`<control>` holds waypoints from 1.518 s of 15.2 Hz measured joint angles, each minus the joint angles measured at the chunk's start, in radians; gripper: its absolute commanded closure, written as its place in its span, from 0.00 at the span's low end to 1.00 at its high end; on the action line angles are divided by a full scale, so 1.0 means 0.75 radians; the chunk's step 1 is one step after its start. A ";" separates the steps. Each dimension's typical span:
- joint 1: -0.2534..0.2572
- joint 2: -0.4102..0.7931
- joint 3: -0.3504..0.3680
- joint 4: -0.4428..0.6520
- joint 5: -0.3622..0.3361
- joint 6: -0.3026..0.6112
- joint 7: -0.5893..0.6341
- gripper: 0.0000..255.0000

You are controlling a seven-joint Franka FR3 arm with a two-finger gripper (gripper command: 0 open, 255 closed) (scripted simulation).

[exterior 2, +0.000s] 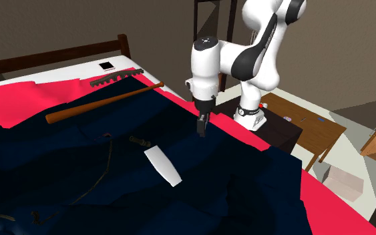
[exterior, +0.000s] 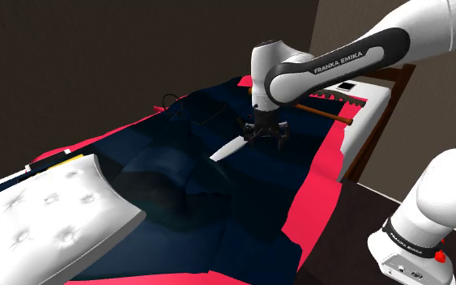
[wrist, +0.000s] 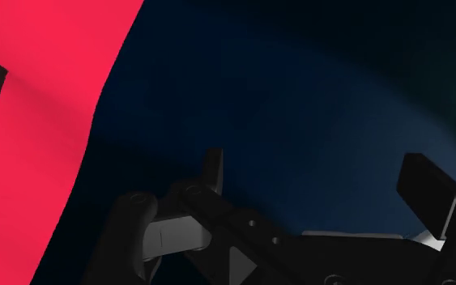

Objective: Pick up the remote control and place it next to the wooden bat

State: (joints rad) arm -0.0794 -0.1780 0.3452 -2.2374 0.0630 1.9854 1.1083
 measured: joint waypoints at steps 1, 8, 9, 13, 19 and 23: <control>-0.004 0.039 0.012 0.027 -0.009 0.018 0.068 0.00; -0.019 0.395 0.021 0.313 -0.144 0.120 0.517 0.00; -0.017 0.444 0.012 0.361 -0.163 0.126 0.574 0.00; 0.010 0.654 -0.036 0.576 -0.237 0.141 0.796 0.00; 0.032 0.789 -0.081 0.678 -0.276 0.192 0.938 0.00; 0.036 0.822 -0.088 0.654 -0.288 0.247 0.947 0.00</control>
State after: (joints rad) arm -0.0527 0.4387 0.2794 -1.7467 -0.1532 2.1710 1.8189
